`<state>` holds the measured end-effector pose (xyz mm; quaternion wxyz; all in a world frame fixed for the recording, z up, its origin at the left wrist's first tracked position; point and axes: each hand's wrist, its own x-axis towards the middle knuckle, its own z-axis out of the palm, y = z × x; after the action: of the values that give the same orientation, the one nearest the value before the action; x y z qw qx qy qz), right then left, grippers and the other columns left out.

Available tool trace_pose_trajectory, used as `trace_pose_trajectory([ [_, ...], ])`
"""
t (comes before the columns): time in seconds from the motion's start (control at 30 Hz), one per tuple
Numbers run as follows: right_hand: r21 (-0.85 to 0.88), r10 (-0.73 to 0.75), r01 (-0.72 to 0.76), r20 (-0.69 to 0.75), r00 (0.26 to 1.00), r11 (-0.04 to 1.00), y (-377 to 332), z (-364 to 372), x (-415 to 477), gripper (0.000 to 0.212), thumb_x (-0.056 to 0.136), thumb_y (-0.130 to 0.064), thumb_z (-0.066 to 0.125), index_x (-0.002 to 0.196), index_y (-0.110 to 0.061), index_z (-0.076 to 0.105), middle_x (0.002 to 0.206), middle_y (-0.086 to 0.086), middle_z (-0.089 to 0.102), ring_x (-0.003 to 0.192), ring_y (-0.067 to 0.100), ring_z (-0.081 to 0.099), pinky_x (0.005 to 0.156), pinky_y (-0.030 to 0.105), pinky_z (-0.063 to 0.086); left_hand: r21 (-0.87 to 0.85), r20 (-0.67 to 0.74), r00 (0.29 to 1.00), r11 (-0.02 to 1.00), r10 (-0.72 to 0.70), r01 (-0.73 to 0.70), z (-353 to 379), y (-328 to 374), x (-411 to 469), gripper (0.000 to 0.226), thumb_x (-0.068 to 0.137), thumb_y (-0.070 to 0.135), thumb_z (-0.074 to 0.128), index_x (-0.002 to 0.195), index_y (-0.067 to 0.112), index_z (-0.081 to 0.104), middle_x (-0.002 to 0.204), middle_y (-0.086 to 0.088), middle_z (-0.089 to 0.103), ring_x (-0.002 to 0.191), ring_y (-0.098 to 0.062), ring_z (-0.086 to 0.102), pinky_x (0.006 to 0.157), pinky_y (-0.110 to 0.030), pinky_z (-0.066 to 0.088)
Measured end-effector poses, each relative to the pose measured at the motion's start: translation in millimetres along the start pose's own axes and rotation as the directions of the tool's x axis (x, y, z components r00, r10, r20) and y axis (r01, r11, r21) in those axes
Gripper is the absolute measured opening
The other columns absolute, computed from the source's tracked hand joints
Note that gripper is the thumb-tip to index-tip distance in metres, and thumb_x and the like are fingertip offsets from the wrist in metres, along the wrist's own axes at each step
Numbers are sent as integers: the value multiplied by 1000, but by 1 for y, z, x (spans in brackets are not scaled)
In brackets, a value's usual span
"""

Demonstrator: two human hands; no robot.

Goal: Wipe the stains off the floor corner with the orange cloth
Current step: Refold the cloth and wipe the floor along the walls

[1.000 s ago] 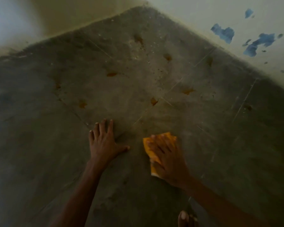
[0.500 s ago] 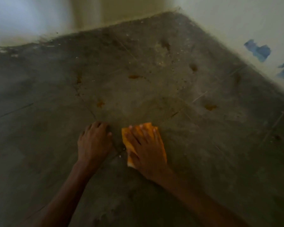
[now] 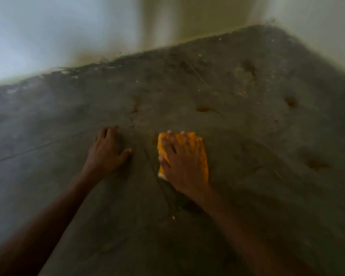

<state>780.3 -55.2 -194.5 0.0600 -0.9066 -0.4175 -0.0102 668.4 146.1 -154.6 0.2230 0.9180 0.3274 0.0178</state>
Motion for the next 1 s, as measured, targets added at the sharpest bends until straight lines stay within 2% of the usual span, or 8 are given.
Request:
trace_pose_trajectory([
  [0.1,19,-114,114,-3,994,993,11,-1,-2,62,97,-54,31,154,-30,31,163,-3,32,148,32,30,113,63,27,118,223,972,992,-70,44,-20,-34,43,137,51,88,58,154,23,-3,163,-3,-5,151,-26,-4,120,-53,0],
  [0.27,52,41,-40,-11,999,998,-10,10,132,65,95,-58,32,153,-28,31,162,4,32,148,38,27,116,66,19,192,303,953,981,-27,-33,-5,-53,61,149,38,100,43,151,26,-19,159,4,-27,143,-16,-32,114,-54,-18],
  [0.47,2,-68,68,89,994,998,-74,11,211,73,96,-59,34,157,-23,21,165,9,24,149,44,18,114,73,9,194,263,965,981,-25,-27,-3,-57,56,138,45,99,39,148,33,-25,151,15,-37,137,-11,-38,114,-49,-21],
  [0.67,17,-533,537,160,831,843,-27,-6,100,70,94,-57,33,158,-33,18,168,-2,18,153,31,19,118,67,14,137,218,976,990,-4,-26,-6,-53,48,136,51,95,46,150,30,-20,160,10,-24,142,-11,-32,116,-51,-19],
  [0.73,-4,-462,470,174,869,883,-11,4,131,68,93,-58,32,157,-35,22,166,-3,24,152,32,24,116,67,17,124,178,984,992,9,-31,-1,-57,48,138,50,96,45,150,28,-22,159,10,-25,142,-12,-33,115,-50,-21],
  [0.87,72,-41,37,46,998,997,-71,18,252,67,93,-60,28,154,-31,28,164,1,28,150,39,24,116,68,15,126,130,991,992,17,-33,3,-62,49,140,50,98,41,150,24,-24,156,10,-31,142,-11,-34,115,-51,-22],
  [0.93,72,-66,63,38,997,995,-112,23,274,67,95,-60,31,156,-31,25,166,-1,23,151,39,19,117,67,13,82,125,991,995,41,-52,3,-62,47,138,55,95,43,150,21,-23,157,7,-30,143,-11,-32,117,-52,-18],
  [1.0,63,-177,176,17,984,982,-129,22,263,66,96,-58,32,156,-32,25,166,-5,23,151,36,21,117,67,16,-148,3,998,987,57,-56,-3,-65,44,123,69,79,55,154,18,-8,163,6,-12,150,-14,-11,122,-50,3],
])
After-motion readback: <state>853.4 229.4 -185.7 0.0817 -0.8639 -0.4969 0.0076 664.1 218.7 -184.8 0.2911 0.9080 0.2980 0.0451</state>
